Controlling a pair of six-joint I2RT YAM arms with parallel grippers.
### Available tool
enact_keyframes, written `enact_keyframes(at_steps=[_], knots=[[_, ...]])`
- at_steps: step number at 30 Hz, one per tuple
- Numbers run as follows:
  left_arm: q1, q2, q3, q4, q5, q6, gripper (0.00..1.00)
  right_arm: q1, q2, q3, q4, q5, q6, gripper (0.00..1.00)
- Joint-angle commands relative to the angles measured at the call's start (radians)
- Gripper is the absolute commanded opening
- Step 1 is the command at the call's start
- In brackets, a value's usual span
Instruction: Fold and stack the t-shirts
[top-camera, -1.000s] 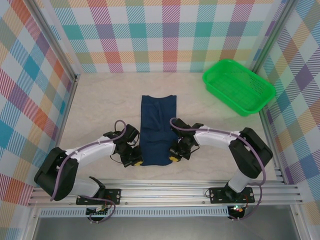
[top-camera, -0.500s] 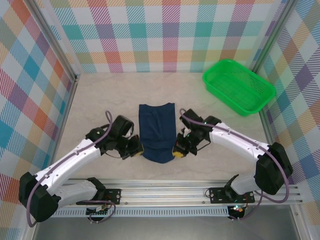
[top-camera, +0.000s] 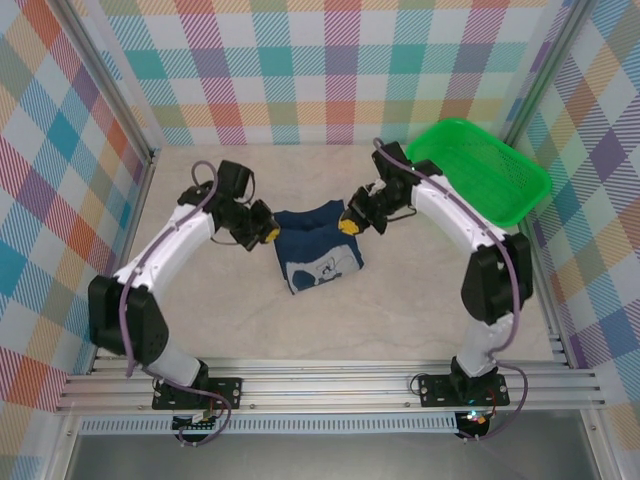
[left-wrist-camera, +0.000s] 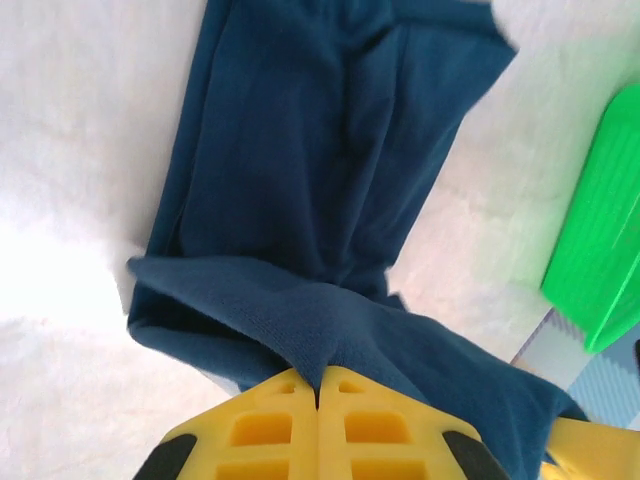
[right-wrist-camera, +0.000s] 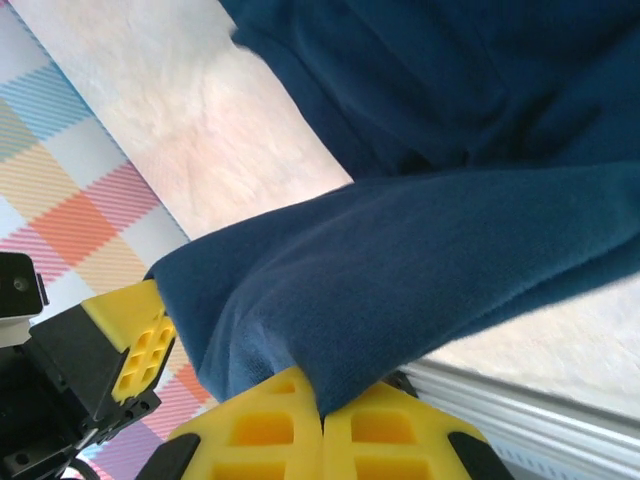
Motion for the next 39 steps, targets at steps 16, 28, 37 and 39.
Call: enact_keyframes(at_steps=[16,28,37,39], knots=[[0.180,0.547,0.567,-0.044,-0.037,0.107,0.48,-0.100,0.744,0.987,-0.090,0.050,-0.076,0.50],[-0.135,0.376,0.169,0.192,-0.036,-0.169,0.30,-0.035,0.261,0.116,0.297,0.116,-0.080,0.30],[-0.136,0.608,0.305,0.101,-0.158,-0.148,0.26,-0.021,0.439,0.100,0.255,0.146,-0.039,0.17],[-0.122,0.638,0.303,0.098,-0.188,-0.126,0.25,-0.019,0.467,0.096,0.240,0.150,-0.053,0.17]])
